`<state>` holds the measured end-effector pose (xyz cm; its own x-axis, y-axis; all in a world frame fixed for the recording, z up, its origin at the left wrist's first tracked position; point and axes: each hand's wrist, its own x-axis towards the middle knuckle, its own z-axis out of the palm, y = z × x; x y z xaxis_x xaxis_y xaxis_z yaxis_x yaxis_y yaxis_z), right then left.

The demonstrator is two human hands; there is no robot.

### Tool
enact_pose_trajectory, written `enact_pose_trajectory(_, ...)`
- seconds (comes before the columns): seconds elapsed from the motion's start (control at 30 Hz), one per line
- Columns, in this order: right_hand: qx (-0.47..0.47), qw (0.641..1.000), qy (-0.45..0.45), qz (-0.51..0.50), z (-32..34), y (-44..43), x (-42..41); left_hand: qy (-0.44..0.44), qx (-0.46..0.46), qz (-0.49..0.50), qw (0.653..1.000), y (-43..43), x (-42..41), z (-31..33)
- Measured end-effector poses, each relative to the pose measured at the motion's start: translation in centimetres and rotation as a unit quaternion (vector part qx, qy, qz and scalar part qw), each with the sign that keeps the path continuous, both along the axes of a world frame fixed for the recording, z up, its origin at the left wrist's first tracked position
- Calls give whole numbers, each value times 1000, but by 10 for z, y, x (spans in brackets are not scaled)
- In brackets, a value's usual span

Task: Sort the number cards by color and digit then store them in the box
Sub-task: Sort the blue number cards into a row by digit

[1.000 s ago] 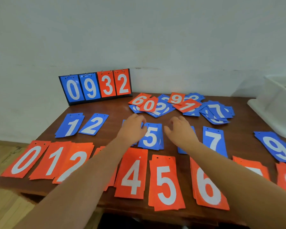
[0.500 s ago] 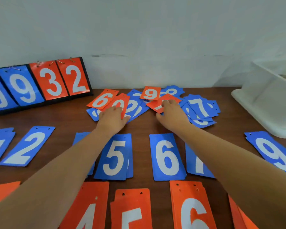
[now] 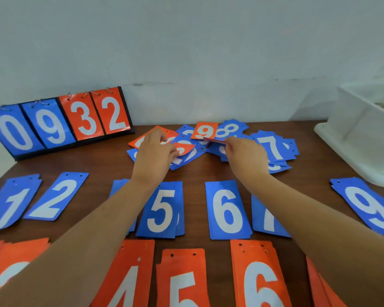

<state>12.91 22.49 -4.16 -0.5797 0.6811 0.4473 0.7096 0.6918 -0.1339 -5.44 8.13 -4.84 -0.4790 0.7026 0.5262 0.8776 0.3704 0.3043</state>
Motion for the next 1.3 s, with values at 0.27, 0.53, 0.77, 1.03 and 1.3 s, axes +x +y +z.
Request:
enact_pose_trajectory(0.27, -345, 868, 358, 15, 39, -76, 48, 127, 100, 36, 986, -51, 69, 49)
enact_pose_trajectory(0.53, -489, 769, 411, 13, 69, -147, 77, 156, 181, 10, 971, -112, 150, 61)
enact_pose_trajectory(0.77, -488, 754, 436, 59, 78, -179, 106, 104, 150, -95, 979, -147, 209, 53)
enact_pose_trajectory(1.03, -496, 765, 404, 75, 79, -197, 152, -357, 176, -1, 917, -175, 220, 67)
enact_pose_trajectory(1.3, -504, 743, 437, 55, 60, -231, 172, -556, 160, -36, 815, -190, 236, 44)
